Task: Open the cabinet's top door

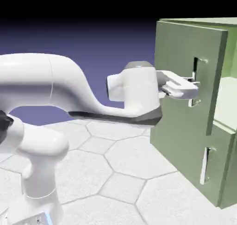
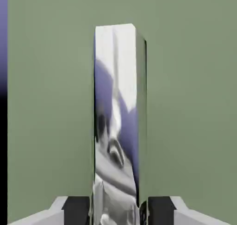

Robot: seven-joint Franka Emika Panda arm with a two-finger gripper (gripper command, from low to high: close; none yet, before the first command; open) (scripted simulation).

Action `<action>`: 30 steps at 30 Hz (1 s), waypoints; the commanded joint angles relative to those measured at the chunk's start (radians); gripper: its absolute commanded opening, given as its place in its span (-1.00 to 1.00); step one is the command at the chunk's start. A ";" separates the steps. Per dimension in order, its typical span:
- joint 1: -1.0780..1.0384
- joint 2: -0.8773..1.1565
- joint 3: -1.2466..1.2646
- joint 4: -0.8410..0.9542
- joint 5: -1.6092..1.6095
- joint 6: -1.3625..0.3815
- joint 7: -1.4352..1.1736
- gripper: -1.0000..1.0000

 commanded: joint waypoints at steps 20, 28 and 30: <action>-0.452 -0.383 0.698 -0.499 0.780 -0.364 -0.293 -1.00; -0.414 -0.495 0.979 -0.560 1.125 -0.556 -0.382 -1.00; -0.396 -0.505 1.052 -0.561 1.206 -0.610 -0.393 -1.00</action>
